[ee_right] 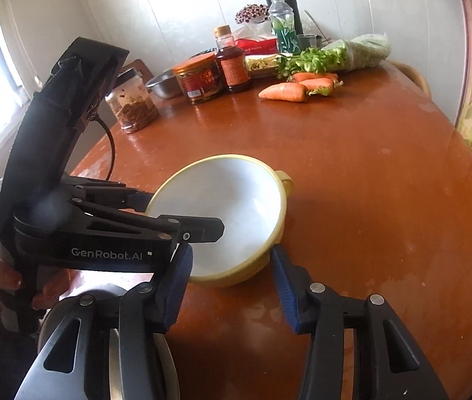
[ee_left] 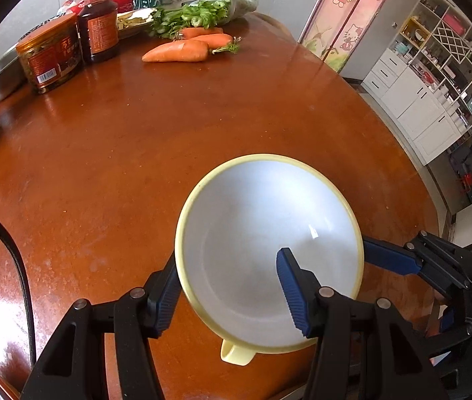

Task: Organize plates and bowls
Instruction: 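Lift the cream-yellow bowl with the left gripper and carry it over the steel basin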

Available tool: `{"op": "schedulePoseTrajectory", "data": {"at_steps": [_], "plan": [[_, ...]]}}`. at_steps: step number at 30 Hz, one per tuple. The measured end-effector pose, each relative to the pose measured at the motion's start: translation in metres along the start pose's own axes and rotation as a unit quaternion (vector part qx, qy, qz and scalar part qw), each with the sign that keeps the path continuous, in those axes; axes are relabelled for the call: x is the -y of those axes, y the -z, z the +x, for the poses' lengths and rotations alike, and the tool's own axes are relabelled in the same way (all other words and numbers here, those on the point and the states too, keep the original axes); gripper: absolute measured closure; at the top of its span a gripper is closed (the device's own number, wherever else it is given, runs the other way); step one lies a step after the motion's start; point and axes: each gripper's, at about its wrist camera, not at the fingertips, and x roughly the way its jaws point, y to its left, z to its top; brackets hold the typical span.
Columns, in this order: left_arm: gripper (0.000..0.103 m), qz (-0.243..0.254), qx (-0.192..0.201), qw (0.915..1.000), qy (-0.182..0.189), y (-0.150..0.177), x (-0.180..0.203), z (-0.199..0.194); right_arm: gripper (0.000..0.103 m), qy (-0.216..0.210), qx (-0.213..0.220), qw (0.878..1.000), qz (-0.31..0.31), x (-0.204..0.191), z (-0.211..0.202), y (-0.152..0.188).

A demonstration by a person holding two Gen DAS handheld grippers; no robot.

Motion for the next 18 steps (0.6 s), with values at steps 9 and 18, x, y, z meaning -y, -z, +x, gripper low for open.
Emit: {"op": "schedulePoseTrajectory", "data": {"at_steps": [9, 18], "plan": [[0.048, -0.015, 0.015, 0.9998, 0.004, 0.004, -0.003, -0.012, 0.052, 0.002, 0.01, 1.0, -0.015, -0.007, -0.004, -0.004], [0.048, -0.022, 0.048, 0.9985, -0.015, 0.008, 0.002, -0.043, 0.052, 0.001, 0.032, 0.999, -0.031, -0.022, -0.02, -0.011]]}}
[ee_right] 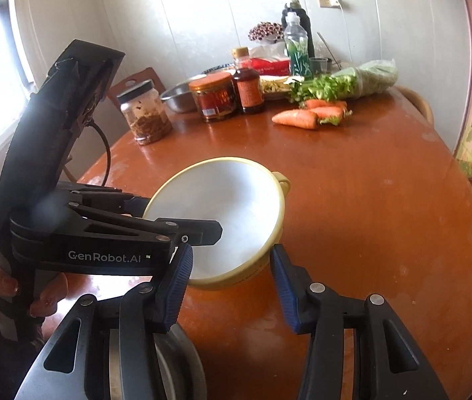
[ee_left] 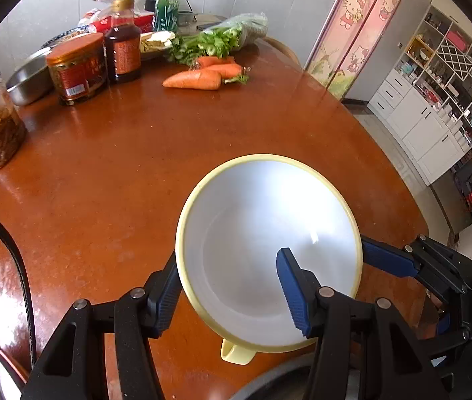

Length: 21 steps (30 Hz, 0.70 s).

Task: Organize plates and bowls
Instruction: 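Lift the cream-yellow bowl with the left gripper and carry it over the steel basin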

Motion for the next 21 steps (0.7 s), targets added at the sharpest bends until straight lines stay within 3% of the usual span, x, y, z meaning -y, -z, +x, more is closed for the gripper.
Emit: {"op": "schedulePoseTrajectory", "data": {"at_steps": [21], "plan": [[0.048, -0.034, 0.047, 0.9983, -0.01, 0.022, 0.01, -0.05, 0.052, -0.017, 0.037, 0.999, -0.034, -0.024, -0.043, 0.002]]}}
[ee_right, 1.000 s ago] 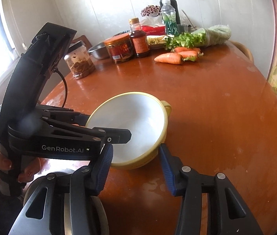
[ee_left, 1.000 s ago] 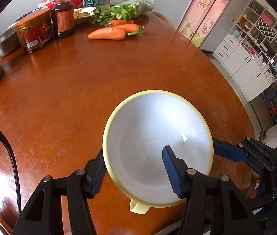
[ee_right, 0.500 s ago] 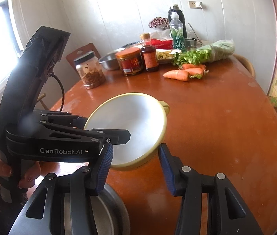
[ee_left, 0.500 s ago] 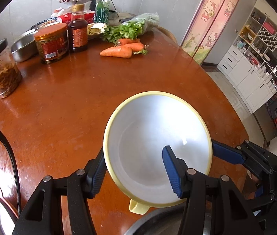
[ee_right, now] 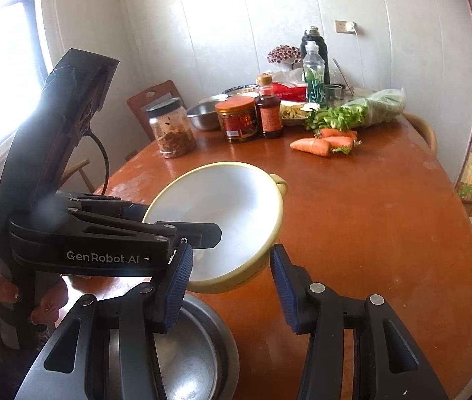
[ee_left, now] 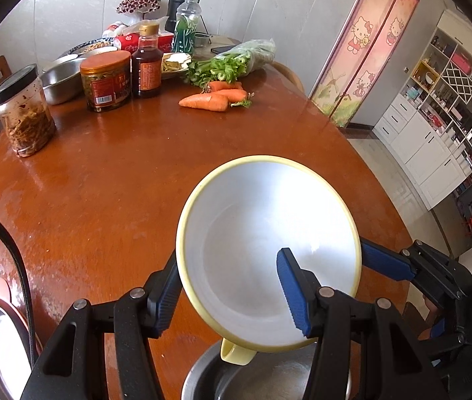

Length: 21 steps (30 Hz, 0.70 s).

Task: Organize plates and bowls
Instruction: 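Lift the cream-yellow bowl with the left gripper and carry it over the steel basin, then lower the cream-yellow bowl into the steel mixing bowl with the left gripper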

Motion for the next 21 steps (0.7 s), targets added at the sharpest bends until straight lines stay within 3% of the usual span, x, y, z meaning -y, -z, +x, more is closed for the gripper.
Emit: {"op": "schedulePoseTrajectory", "data": {"at_steps": [21], "plan": [[0.048, -0.006, 0.029, 0.9995, -0.001, 0.033, 0.023, -0.024, 0.052, -0.004, 0.018, 0.999, -0.027, -0.01, -0.036, 0.021]]}}
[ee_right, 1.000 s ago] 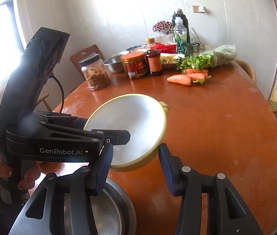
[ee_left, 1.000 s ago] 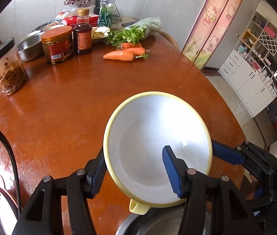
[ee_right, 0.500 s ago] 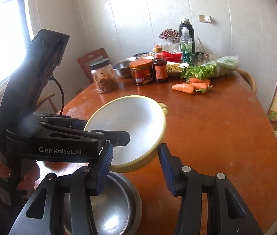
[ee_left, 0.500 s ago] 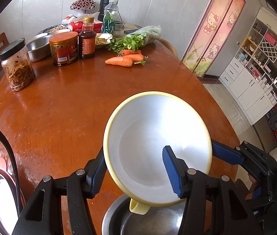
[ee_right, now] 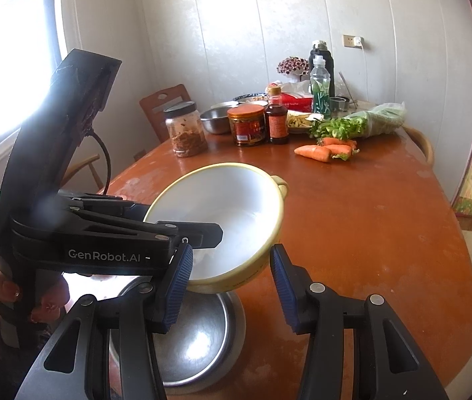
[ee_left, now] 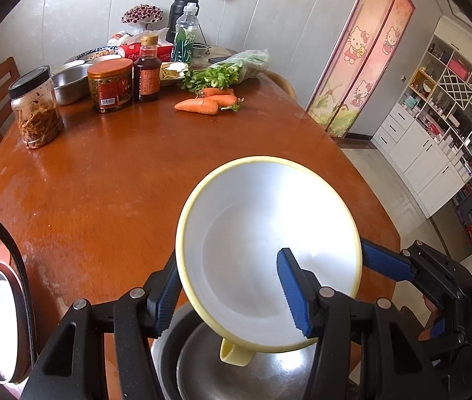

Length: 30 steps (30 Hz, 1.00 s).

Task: Organize plates and bowls
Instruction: 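Lower the cream-yellow bowl into the steel mixing bowl with the left gripper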

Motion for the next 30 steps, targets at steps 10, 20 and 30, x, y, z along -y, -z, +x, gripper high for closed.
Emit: {"op": "schedulePoseTrajectory", "data": {"at_steps": [10, 20, 30], "plan": [[0.047, -0.004, 0.011, 0.9999, 0.005, 0.022, 0.01, -0.011, 0.052, -0.003, 0.004, 1.0, -0.01, -0.005, -0.015, 0.015], [0.048, -0.006, 0.02, 0.9998, -0.004, 0.049, 0.01, -0.017, 0.052, -0.012, 0.001, 1.0, -0.025, -0.016, -0.022, 0.035], [0.048, -0.009, 0.025, 0.9996, -0.012, 0.069, 0.007, -0.017, 0.052, -0.011, -0.002, 0.999, -0.031, -0.026, -0.021, 0.054]]}}
